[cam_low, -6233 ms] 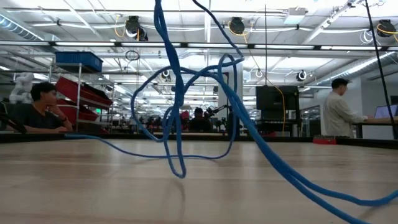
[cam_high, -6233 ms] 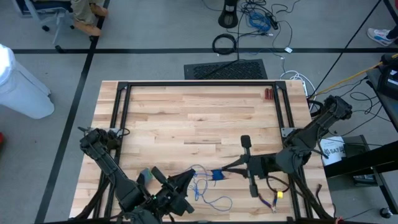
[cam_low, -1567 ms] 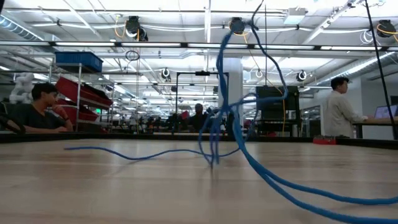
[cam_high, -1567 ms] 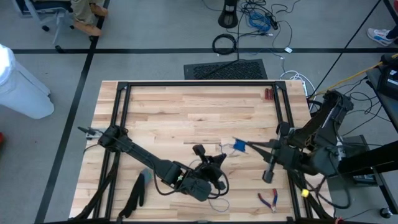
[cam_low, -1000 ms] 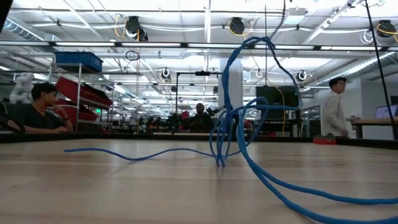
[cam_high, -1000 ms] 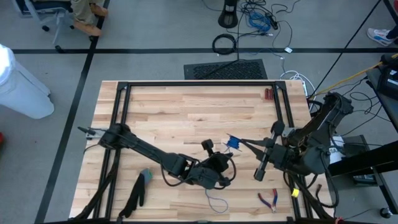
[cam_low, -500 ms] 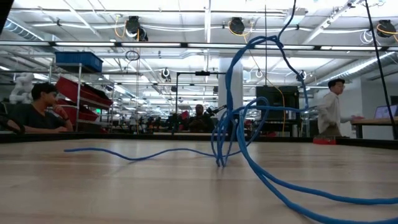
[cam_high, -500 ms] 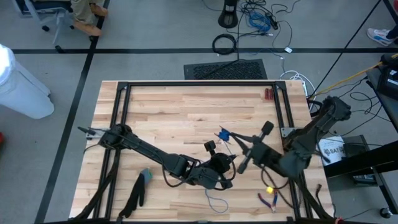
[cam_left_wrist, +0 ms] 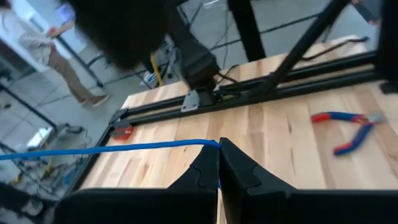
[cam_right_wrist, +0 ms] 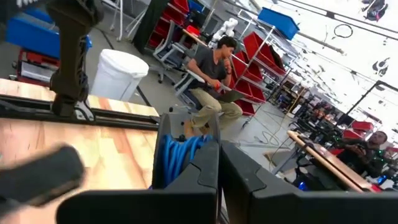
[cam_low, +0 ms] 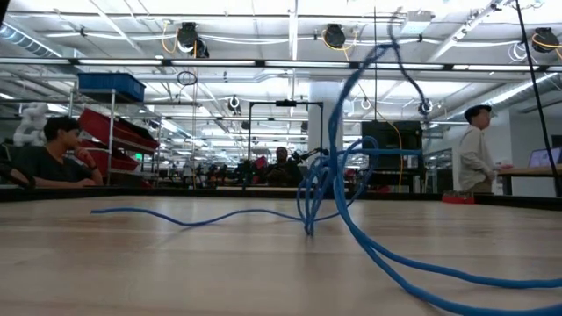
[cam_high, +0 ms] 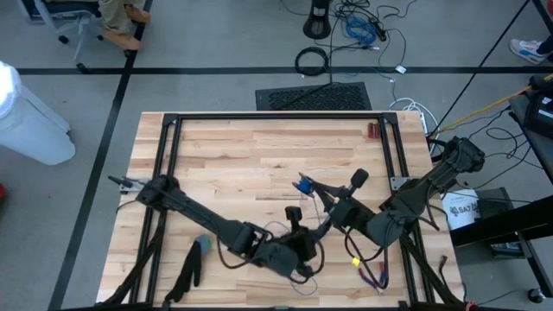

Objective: Coil cords
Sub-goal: Coil the blue wire onto the black spool

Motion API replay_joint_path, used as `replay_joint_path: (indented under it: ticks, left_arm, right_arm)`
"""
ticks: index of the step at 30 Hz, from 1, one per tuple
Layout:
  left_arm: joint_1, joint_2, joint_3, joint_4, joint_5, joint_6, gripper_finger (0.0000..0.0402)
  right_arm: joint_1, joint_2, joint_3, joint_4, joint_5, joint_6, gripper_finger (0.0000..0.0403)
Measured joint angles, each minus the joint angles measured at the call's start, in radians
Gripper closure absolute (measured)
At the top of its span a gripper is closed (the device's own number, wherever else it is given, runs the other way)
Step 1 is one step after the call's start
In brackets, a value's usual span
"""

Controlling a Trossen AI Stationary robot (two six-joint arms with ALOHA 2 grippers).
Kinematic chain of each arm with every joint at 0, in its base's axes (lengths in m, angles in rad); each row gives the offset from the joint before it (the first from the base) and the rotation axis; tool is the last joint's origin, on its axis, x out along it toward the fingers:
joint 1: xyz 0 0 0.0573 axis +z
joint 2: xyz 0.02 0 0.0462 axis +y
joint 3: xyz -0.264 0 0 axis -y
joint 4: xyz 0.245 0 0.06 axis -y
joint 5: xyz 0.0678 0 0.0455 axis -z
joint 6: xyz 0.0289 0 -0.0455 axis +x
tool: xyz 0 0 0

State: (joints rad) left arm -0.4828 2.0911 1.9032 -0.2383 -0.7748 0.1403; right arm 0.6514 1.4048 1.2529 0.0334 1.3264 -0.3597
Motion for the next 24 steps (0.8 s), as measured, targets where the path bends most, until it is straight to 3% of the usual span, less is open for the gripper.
replay_joint_path:
  ticks: [8, 13, 18, 24]
  left_arm:
    - [-0.051, -0.001, 0.12, -0.208, -0.045, -0.003, 0.04]
    - [-0.072, -0.004, 0.128, -0.233, -0.114, 0.001, 0.04]
    - [-0.075, -0.01, 0.128, -0.24, -0.148, 0.001, 0.04]
    - [-0.086, -0.014, 0.128, -0.192, -0.117, -0.001, 0.04]
  right_arm:
    - [0.004, 0.0, 0.0, -0.004, -0.177, 0.015, 0.0403]
    - [0.005, 0.0, 0.0, -0.009, -0.252, 0.049, 0.0403]
    - [0.005, 0.0, 0.0, -0.025, -0.262, 0.081, 0.0403]
    - [0.002, 0.0, 0.0, -0.074, -0.263, 0.106, 0.0403]
